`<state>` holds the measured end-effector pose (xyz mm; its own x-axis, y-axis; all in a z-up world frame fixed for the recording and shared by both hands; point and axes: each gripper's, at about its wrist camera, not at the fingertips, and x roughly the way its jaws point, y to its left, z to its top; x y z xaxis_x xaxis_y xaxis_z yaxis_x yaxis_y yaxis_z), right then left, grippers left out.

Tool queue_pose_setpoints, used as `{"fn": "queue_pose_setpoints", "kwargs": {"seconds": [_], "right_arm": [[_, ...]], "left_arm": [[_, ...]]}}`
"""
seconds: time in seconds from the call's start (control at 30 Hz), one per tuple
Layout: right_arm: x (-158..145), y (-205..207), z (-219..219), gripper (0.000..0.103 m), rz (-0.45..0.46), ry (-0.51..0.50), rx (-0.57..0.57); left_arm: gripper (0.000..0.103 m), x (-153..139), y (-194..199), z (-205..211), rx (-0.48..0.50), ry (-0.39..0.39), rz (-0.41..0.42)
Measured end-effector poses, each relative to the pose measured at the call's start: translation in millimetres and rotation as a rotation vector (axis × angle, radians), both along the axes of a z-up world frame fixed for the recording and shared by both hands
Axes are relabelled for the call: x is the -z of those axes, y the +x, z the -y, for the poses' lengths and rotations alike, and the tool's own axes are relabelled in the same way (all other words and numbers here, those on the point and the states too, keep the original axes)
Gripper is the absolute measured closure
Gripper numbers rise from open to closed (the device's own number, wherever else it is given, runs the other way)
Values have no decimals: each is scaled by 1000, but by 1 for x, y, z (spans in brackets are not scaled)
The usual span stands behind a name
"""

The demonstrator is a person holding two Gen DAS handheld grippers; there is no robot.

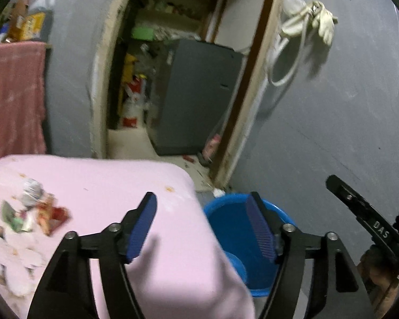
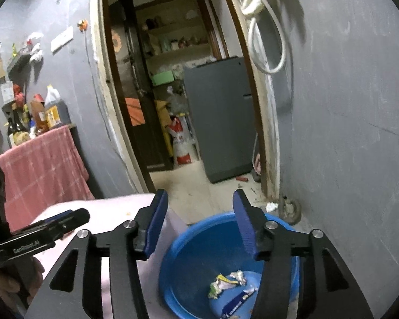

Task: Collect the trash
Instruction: 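Move both grippers back over the trash pile on the table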

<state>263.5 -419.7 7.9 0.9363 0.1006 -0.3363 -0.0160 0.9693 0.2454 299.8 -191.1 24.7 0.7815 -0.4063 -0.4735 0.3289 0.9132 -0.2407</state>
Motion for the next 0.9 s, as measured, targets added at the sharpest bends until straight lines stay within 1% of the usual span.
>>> {"fn": "queue_pose_setpoints", "kwargs": {"seconds": [0.03, 0.07, 0.1, 0.17, 0.23, 0.3, 0.33, 0.37, 0.63, 0.9], "right_arm": [[-4, -1, -4, 46, 15, -6, -2], [-6, -2, -8, 36, 24, -8, -3], [-10, -3, -12, 27, 40, -9, -8], [-16, -3, -20, 22, 66, -7, -18], [-22, -4, -30, 16, 96, -3, -30], [-27, -4, -38, 7, 120, 1, -38], [-29, -4, -43, 5, 132, 3, -42], [-32, -3, -48, 0, 147, 6, -46], [-47, -4, -86, 0, 239, 4, -93], [-51, -5, -139, 0, 315, -63, -160]], "left_arm": [[23, -4, -2, -7, -23, 2, 16], [17, -8, -4, -14, -50, 4, 35], [15, -11, -6, -20, -70, 6, 50], [9, -18, -9, -32, -108, 13, 81], [7, -24, -13, -47, -148, 23, 115], [6, -26, -19, -58, -180, 33, 140], [5, -28, -21, -64, -193, 36, 150], [3, -29, -23, -71, -209, 38, 159], [2, -34, -35, -119, -313, 31, 205], [2, -32, -44, -179, -407, 47, 228]]}}
